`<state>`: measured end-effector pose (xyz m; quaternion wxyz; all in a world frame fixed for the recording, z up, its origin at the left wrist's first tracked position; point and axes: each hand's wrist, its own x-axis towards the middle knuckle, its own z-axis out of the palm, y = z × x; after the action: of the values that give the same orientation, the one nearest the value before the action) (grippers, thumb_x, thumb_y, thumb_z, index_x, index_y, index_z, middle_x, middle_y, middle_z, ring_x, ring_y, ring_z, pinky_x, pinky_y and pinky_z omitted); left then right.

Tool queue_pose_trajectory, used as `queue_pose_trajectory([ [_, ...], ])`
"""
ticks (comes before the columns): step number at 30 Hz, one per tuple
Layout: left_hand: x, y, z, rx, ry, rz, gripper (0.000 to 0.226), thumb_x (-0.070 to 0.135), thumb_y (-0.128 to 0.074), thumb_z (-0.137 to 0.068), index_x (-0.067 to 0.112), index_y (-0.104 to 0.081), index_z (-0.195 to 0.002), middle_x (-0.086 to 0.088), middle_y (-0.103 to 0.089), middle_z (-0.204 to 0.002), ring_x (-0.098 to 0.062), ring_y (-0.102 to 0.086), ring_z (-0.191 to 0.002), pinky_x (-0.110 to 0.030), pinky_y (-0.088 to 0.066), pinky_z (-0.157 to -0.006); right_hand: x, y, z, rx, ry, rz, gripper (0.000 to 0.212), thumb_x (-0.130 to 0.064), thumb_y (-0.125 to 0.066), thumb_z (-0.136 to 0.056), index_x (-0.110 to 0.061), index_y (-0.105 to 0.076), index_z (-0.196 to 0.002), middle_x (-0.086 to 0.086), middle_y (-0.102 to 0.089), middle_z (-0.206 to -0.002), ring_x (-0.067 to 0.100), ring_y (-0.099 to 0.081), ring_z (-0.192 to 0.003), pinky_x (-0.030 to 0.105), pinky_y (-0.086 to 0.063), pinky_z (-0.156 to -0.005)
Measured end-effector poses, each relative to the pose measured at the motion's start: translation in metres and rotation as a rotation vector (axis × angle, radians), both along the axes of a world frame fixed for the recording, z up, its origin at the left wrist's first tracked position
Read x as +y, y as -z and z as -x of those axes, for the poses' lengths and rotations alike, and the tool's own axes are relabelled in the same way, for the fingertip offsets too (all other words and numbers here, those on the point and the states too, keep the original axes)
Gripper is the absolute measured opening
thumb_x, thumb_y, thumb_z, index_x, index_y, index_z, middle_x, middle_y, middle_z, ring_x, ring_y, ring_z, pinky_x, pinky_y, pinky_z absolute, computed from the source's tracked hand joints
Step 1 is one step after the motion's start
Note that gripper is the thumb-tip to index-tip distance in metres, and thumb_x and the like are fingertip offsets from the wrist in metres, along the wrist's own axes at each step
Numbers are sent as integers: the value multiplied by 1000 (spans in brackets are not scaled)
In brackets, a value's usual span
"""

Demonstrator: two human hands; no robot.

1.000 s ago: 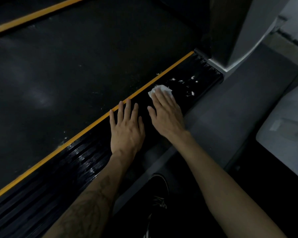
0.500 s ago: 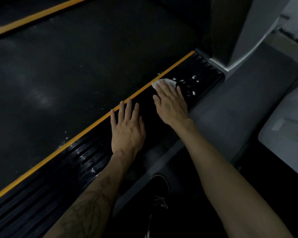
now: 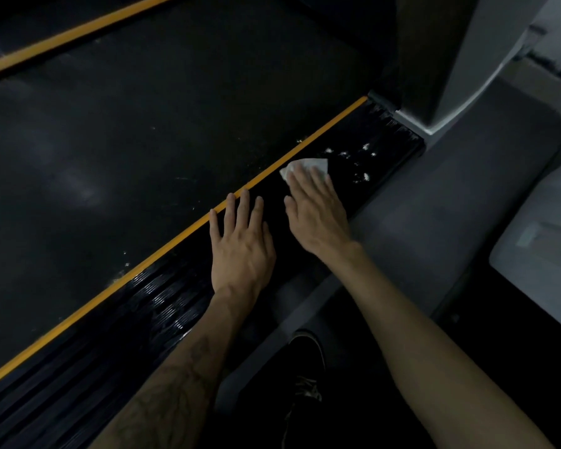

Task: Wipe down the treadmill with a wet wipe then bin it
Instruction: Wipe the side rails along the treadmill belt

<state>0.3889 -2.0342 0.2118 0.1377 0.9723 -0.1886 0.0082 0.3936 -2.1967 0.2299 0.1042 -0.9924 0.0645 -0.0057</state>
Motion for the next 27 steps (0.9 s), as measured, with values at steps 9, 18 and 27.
queue_pose_trajectory([
  [9,-2,1,0,-1,18,5,59,39,-15,-108,17,-26,-162,-8,-14,-172,-26,0,-160,-56,-5,-128,-30,-4,-35,34,10,48,58,-33,-25,-111,-14,-14,-164,2,-7,-172,23,-3,-159,44,0,-128],
  [18,-2,0,-2,-7,31,-23,59,36,-16,-107,16,-25,-162,-9,-12,-172,-27,1,-160,-55,-4,-128,-38,-10,-62,14,-74,43,53,-30,-32,-109,-18,-28,-160,-2,-25,-167,21,-14,-156,49,-7,-127],
  [27,-1,1,-1,-4,34,-24,62,38,-13,-106,15,-25,-162,-9,-13,-172,-28,1,-160,-54,-3,-128,-13,-12,-61,33,-184,7,47,-29,-30,-109,-22,-37,-156,-5,-33,-163,19,-17,-155,48,-5,-128],
])
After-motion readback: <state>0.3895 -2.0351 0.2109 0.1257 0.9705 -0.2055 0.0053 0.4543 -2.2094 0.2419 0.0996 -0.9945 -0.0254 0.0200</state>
